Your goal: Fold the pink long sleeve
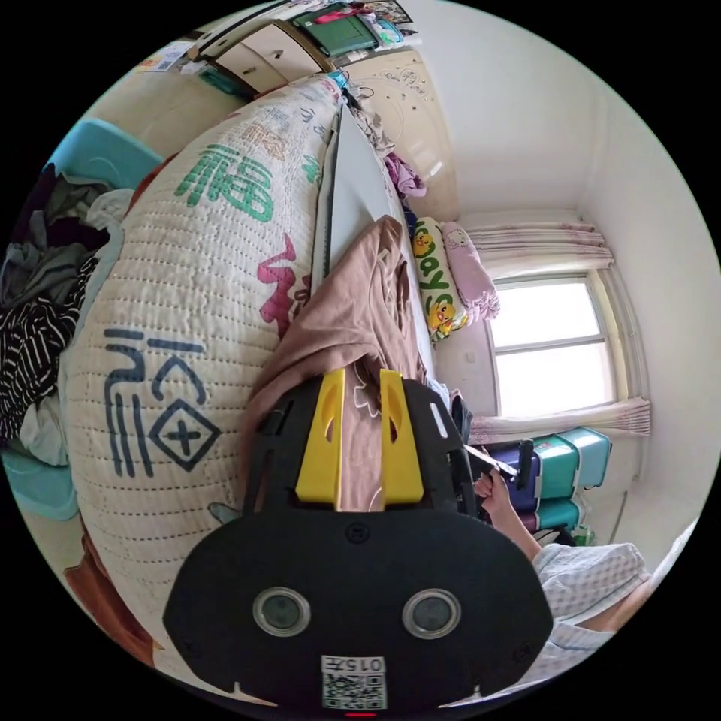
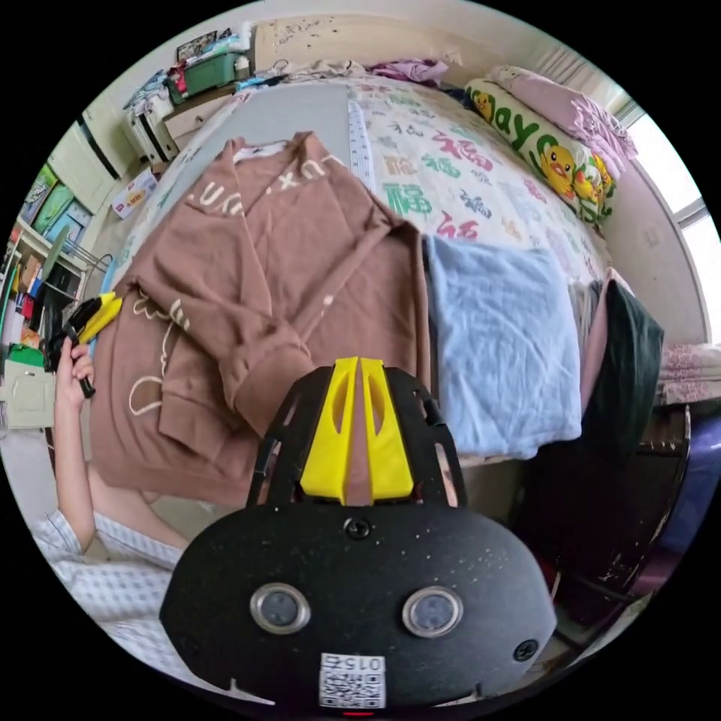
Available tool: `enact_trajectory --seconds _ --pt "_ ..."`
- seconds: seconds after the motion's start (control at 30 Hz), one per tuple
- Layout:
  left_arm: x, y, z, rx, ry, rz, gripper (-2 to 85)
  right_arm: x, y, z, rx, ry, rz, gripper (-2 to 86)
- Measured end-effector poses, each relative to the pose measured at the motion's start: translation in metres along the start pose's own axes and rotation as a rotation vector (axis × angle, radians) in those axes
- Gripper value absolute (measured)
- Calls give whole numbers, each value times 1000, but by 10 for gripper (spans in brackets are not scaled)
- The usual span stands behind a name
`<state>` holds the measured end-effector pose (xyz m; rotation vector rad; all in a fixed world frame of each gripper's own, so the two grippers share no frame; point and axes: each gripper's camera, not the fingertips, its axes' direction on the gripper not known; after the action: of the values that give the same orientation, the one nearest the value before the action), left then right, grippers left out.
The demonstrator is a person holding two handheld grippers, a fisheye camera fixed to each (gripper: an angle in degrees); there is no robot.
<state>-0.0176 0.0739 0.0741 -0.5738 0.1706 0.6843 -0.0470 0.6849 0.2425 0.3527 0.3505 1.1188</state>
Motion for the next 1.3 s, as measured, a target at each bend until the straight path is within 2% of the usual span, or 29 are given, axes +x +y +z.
enact_trajectory --seconds 0.07,0.17,0.33,0.5,0.6,0.73,0.8,0.93,1.0,1.1,1.2,1.3 --pt "4 -2 0 -4 -3 21 77 -2 -40 -8 92 -47 -23 20" --pt "6 -8 6 -16 -22 34 80 -18 -116 2 136 -294 -146 49" --pt "6 -20 20 22 -20 43 97 -76 -238 75 19 -407 -205 125" --pt "10 -31 34 32 -35 86 97 -109 -294 139 -172 -496 -226 145" --pt "9 -36 40 23 -74 108 65 -113 -305 138 -103 -420 -239 97" --pt "3 -46 31 56 -76 108 27 -130 -323 140 -184 -743 -333 14" --pt "1 -46 19 121 -89 103 20 -145 -330 130 -140 -718 -358 2" --pt "-8 -44 -18 317 -134 53 12 -179 -339 114 -86 -489 -456 36" --pt "-21 -43 -27 359 -114 -3 11 -187 -338 125 -128 -433 -477 88" --pt "-37 -45 -21 343 -31 -59 11 -192 -336 157 -227 -470 -436 123" --pt "-35 -48 -11 318 -56 -45 13 -200 -333 176 -237 -545 -385 103" --pt "-35 -51 -7 311 -77 -18 11 -211 -332 185 -195 -484 -341 8"
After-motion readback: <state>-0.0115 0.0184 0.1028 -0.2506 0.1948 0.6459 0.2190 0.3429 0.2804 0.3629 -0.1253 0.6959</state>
